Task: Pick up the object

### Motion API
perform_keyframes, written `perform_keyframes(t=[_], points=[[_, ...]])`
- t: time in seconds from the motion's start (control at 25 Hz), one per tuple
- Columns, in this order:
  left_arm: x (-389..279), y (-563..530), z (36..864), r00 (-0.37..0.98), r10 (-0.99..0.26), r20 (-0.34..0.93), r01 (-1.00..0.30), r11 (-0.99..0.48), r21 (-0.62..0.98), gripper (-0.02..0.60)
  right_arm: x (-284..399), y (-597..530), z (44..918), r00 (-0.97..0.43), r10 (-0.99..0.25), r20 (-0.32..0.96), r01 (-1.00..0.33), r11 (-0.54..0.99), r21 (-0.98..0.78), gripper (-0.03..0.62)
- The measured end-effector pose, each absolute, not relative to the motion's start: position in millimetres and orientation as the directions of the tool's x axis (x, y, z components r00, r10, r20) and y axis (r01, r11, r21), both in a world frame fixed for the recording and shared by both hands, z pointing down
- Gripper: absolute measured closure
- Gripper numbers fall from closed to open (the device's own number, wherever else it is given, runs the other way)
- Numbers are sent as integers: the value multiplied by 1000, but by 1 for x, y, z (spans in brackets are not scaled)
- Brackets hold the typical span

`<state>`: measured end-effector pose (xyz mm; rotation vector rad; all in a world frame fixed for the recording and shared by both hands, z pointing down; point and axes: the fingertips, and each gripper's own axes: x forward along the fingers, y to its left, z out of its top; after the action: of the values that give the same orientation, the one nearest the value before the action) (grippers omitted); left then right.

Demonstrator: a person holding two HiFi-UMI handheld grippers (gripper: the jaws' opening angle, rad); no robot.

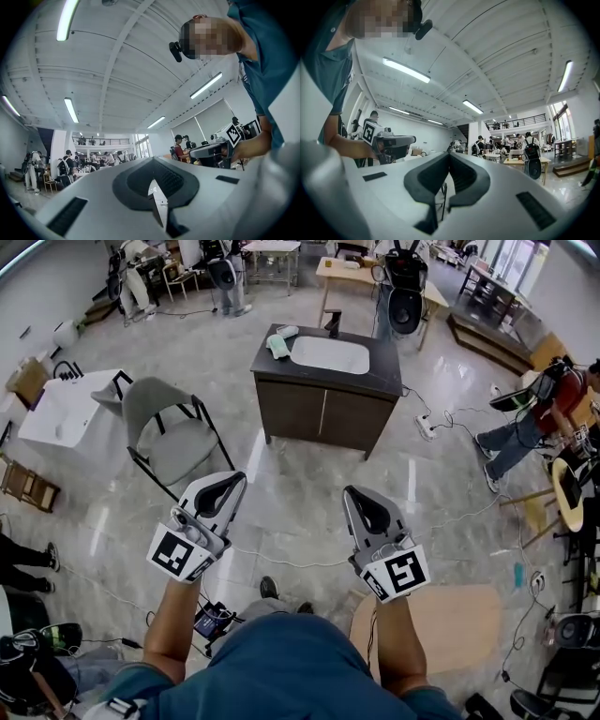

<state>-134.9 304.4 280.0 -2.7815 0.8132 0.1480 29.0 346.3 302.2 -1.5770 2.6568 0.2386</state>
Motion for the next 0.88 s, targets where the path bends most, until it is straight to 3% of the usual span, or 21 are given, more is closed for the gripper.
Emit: perform_keyframes(t=[0.88], points=[[-172, 178, 292, 876, -442, -196, -472, -868, -153, 577, -5, 249, 300, -373, -923, -94, -922, 358, 147, 581]])
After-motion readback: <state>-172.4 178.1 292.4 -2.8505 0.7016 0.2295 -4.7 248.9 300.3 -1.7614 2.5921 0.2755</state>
